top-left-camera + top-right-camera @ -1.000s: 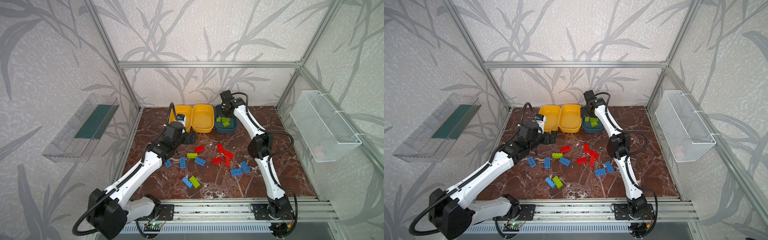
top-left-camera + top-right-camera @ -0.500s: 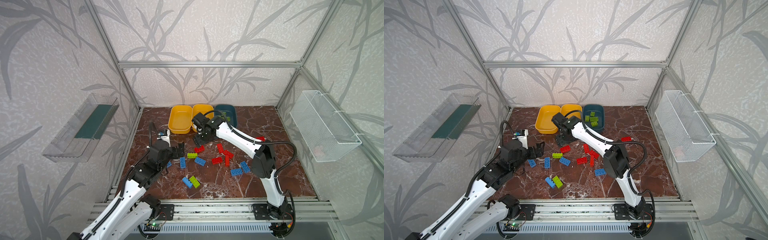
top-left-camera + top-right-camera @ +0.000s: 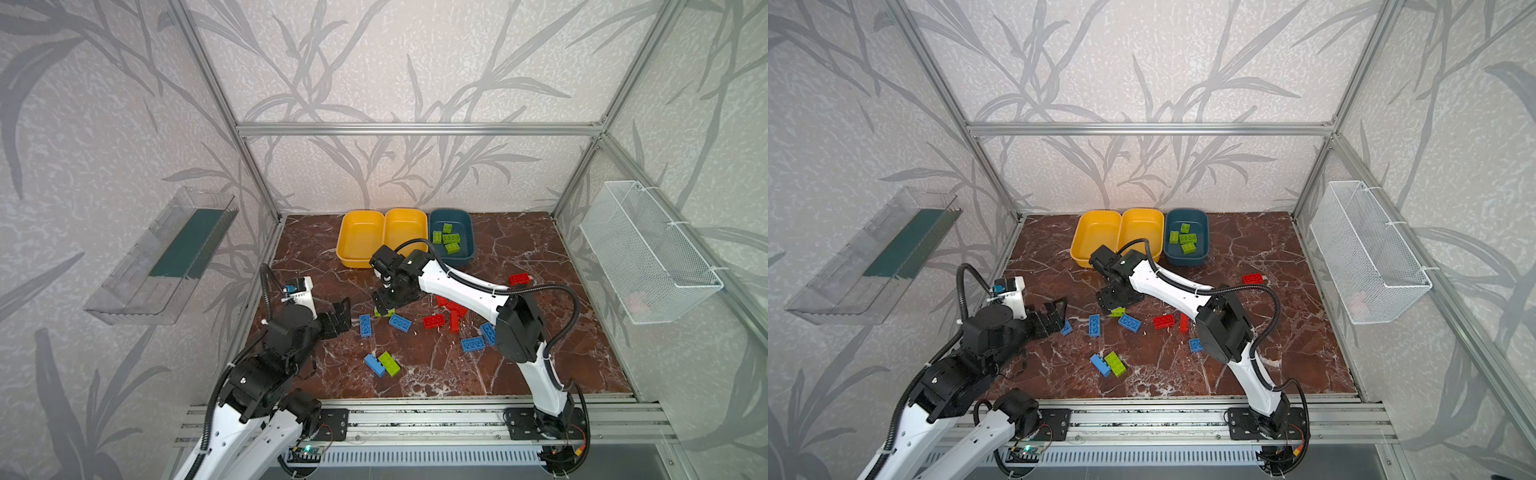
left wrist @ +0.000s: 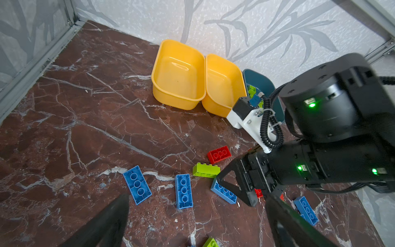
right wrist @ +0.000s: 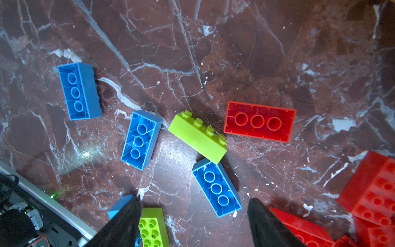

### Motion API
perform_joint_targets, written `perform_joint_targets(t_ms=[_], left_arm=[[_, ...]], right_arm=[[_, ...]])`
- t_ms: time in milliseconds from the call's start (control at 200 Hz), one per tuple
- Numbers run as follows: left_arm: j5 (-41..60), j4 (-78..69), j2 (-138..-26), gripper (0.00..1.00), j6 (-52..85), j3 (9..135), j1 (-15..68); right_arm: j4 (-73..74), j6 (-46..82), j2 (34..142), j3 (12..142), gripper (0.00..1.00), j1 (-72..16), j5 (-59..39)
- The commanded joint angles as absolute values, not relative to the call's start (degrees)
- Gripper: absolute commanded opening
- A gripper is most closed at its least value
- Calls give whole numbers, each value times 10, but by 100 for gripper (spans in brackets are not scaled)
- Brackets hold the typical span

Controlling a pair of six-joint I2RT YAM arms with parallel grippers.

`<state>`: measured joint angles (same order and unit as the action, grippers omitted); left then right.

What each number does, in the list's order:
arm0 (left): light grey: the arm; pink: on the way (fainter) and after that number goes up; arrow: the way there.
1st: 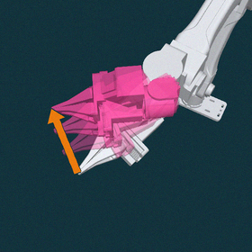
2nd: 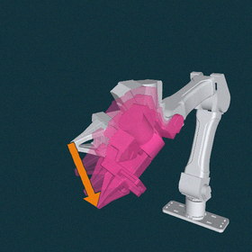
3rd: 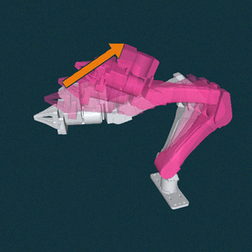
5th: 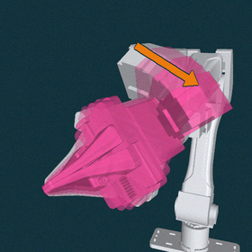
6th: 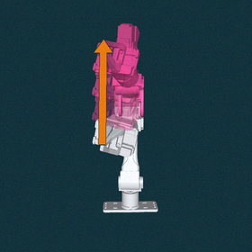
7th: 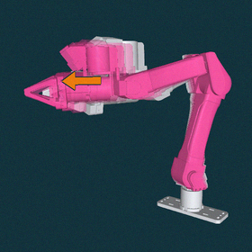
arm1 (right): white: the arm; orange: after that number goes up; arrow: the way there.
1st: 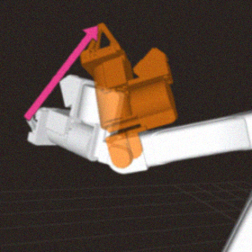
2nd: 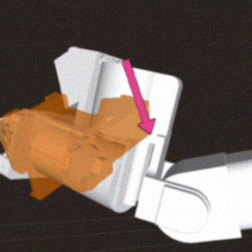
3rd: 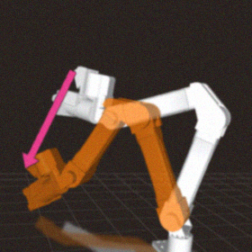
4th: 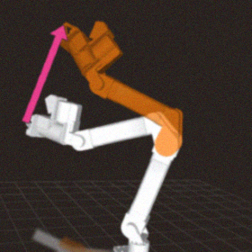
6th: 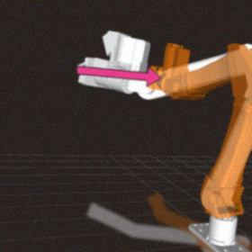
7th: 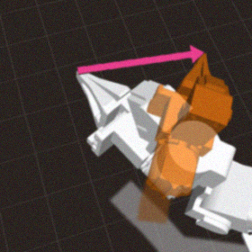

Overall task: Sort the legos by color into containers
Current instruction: 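Lower the right gripper onto a lime green 2x4 brick among blue bricks and grasp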

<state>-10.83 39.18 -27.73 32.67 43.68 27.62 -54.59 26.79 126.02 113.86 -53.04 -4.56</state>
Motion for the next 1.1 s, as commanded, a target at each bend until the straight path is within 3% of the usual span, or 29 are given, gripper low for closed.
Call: perform_joint_targets(t_ms=[0, 80, 300, 845, 1095], left_arm=[[-124, 403, -278, 99, 311, 437, 273], [-115, 412, -287, 99, 299, 448, 274], [-111, 439, -275, 99, 271, 458, 273], [-130, 461, -225, 99, 273, 457, 274], [-132, 460, -227, 99, 256, 458, 274]], right_arm=[[-555, 347, 1293, 1160, 85, -533, -40], [-563, 400, 1306, 1165, 90, -536, -28], [-570, 461, 1333, 1197, 93, -540, -25], [-730, 502, 1474, 1421, 92, -548, 40], [-733, 527, 1488, 1416, 91, -553, 39]])
